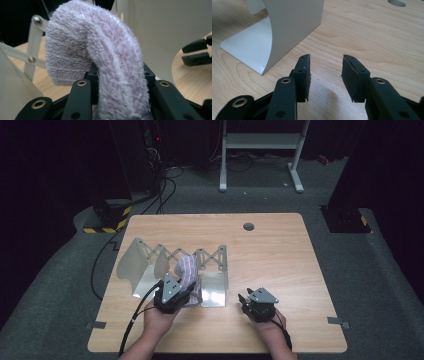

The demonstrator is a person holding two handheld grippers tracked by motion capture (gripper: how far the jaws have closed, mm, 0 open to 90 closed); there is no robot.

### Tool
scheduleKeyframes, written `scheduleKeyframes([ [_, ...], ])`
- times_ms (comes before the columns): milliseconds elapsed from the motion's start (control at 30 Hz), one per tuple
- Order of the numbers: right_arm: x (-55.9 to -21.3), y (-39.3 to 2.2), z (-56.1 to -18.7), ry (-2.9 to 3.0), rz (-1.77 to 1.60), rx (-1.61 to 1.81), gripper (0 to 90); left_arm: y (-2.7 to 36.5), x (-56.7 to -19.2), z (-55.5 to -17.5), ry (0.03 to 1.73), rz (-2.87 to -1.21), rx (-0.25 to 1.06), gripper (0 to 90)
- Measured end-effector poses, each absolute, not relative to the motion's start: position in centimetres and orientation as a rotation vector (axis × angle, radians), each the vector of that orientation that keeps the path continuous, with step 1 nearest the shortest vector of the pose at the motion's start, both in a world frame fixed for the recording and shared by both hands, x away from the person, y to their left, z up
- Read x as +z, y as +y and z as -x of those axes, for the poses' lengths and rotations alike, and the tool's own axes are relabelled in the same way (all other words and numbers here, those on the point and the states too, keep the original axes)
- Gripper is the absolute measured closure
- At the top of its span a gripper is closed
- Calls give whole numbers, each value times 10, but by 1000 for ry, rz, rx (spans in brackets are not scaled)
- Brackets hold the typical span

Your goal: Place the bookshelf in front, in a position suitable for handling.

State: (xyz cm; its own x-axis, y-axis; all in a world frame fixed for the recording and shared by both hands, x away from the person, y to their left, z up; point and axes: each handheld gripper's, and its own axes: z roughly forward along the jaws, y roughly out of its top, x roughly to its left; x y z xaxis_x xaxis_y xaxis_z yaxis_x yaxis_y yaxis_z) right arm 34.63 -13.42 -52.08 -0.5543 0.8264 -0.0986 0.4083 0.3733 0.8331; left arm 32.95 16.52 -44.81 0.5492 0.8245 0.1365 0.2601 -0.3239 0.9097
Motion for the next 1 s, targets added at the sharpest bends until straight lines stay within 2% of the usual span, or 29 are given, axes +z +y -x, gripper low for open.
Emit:
scheduleKeyframes([
  [200,-521,-134,-346,2129,-1064,1080,588,164,-426,-329,842,-1813,827,641],
  [467,-521,-134,-346,2129,-1066,1079,589,164,-418,-336,821,-1809,828,643],
  [767,-521,-133,-347,2131,-1067,1076,587,167,-439,-335,851,-1830,807,646],
  [1000,-521,-133,-347,2134,-1069,1073,586,166,-475,-336,899,-1910,764,647],
])
